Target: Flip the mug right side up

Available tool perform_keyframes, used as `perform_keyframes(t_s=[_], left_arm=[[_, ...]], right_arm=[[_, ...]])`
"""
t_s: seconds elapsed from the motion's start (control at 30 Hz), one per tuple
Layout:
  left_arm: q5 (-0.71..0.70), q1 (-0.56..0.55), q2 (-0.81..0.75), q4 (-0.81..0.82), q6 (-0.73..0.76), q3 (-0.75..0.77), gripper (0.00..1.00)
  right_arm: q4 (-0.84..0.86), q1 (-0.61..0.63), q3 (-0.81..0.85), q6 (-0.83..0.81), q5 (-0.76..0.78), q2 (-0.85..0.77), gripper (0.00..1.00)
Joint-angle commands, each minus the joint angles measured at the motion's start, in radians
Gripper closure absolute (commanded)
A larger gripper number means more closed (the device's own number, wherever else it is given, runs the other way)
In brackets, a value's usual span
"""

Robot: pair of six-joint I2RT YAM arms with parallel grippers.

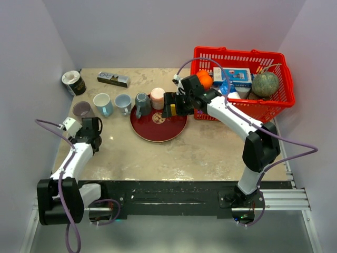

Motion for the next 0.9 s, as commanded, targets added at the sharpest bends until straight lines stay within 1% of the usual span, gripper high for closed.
perform_keyframes(t_s=[0.0, 0.03, 0.1, 0.13, 0.2, 0.33, 0.37, 0.4, 0.47, 0.53, 0.6, 0.63, 0.7, 0.83, 0.87], left_arm=[[-0.043, 0.009, 0.018, -0.036, -0.058, -0.002, 0.41], [-0.044, 0.009, 0.019, -0.049, -0.058, 0.007, 0.34], [-0.050, 0.009, 0.021, -0.074, -0.071, 0.024, 0.27], [-0.053, 0.009, 0.018, -0.100, -0.071, 0.042, 0.08], [-0.056, 0.009, -0.003, -0.132, -0.076, 0.065, 0.02], [-0.020, 0.009, -0.075, -0.216, -0.067, 0.130, 0.01], [0.009, 0.009, -0.095, -0.215, -0.056, 0.139, 0.01], [0.104, 0.009, -0.130, -0.206, 0.014, 0.147, 0.01], [0.160, 0.009, -0.164, -0.273, 0.019, 0.180, 0.01], [0.213, 0.009, -0.227, -0.334, 0.019, 0.199, 0.01], [0.250, 0.009, -0.296, -0.356, 0.043, 0.209, 0.01], [0.262, 0.009, -0.319, -0.355, 0.060, 0.222, 0.01], [0.286, 0.009, -0.367, -0.349, 0.114, 0.242, 0.01], [0.388, 0.009, -0.399, -0.286, 0.205, 0.286, 0.01], [0.399, 0.009, -0.398, -0.280, 0.214, 0.289, 0.01]], right_arm=[[-0.012, -0.025, 0.031, 0.002, 0.015, -0.002, 0.01], [-0.011, -0.025, 0.031, 0.003, 0.016, -0.002, 0.01], [-0.011, -0.025, 0.029, 0.003, 0.015, -0.002, 0.01], [-0.009, -0.024, 0.029, 0.003, 0.013, -0.002, 0.01], [-0.005, -0.025, 0.031, 0.003, 0.011, 0.000, 0.01], [-0.008, -0.025, 0.049, 0.000, 0.008, 0.018, 0.01], [-0.006, -0.025, 0.055, 0.012, 0.014, 0.021, 0.01], [0.016, -0.024, 0.052, 0.055, 0.031, 0.017, 0.01], [0.070, -0.016, 0.025, 0.104, 0.030, 0.002, 0.01], [0.141, 0.001, -0.009, 0.156, 0.065, -0.015, 0.01], [0.156, 0.045, 0.003, 0.170, 0.120, -0.015, 0.01], [0.158, 0.064, 0.014, 0.167, 0.174, -0.005, 0.01], [0.147, 0.117, 0.064, 0.166, 0.235, 0.017, 0.01], [0.161, 0.202, 0.145, 0.176, 0.387, 0.092, 0.03], [0.172, 0.231, 0.155, 0.181, 0.448, 0.119, 0.04]])
